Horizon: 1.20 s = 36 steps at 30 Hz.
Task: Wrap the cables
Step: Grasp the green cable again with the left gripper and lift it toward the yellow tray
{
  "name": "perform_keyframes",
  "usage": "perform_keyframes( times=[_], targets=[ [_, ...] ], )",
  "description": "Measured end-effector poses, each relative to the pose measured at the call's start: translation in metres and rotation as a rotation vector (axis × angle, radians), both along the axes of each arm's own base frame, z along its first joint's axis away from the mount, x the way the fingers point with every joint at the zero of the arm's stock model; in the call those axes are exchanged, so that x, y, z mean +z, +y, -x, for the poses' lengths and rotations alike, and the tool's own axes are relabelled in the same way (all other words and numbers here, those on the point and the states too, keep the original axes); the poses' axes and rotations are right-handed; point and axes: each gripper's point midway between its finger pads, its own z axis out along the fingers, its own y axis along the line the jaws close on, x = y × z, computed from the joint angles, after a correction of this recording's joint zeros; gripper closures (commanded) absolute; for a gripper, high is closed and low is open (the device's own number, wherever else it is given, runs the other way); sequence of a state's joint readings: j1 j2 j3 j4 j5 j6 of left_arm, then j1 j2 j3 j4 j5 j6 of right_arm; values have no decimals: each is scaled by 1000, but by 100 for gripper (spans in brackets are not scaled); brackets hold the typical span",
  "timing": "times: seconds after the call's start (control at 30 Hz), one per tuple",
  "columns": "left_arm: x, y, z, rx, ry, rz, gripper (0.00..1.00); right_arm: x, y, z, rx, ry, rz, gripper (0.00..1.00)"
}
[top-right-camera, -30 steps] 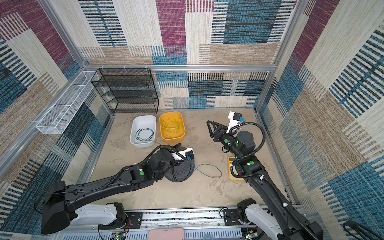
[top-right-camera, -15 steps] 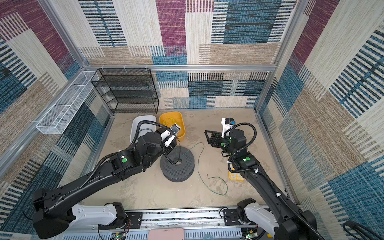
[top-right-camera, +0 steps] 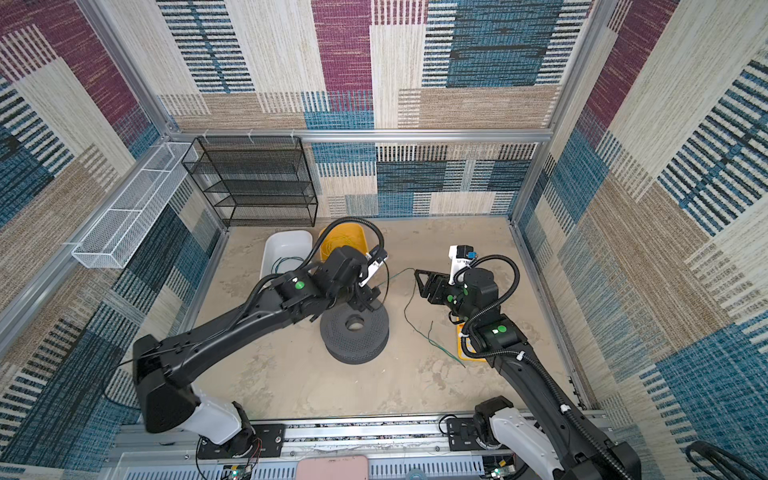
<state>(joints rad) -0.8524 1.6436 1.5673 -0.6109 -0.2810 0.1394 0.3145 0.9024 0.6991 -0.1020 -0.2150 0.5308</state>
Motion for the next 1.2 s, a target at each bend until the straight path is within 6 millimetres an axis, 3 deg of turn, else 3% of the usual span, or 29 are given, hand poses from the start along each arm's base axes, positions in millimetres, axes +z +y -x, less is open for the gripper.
perform_keyframes(
  times=[0.07,0.13,0.23,0.4,0.57,0.7,0.77,0.87,0.93,1.03,1.2],
  targets=[
    [-5,-4,-29,24,21,5,16,-1,-4,0,-16,0,3,30],
    [-13,-17,-42,-3,51,3,14,-1,-10,-1,-35,1,6,28],
    [-26,-40,-37,-91,118,12,10,-2,-18,-1,-58,0,13,27],
    [-37,-62,-34,-165,185,47,16,-11,-31,-4,-96,18,18,27],
    [-76,-73,-45,-160,242,0,31,-19,-28,-1,-70,35,11,27],
    [-100,-75,-54,-149,258,-45,57,-15,-28,0,-65,24,5,27],
    [-106,-74,-54,-148,266,-59,76,-13,-28,1,-67,19,4,27],
    [-104,-70,-56,-137,256,-71,93,-11,-29,2,-66,14,2,27],
    [-101,-68,-54,-137,253,-70,100,-11,-28,2,-58,13,-2,27],
    [-87,-63,-51,-133,233,-62,100,-9,-25,6,-43,16,-16,27],
    [-46,-53,-45,-119,171,-22,100,4,-19,16,-6,-3,-64,26]
  ],
)
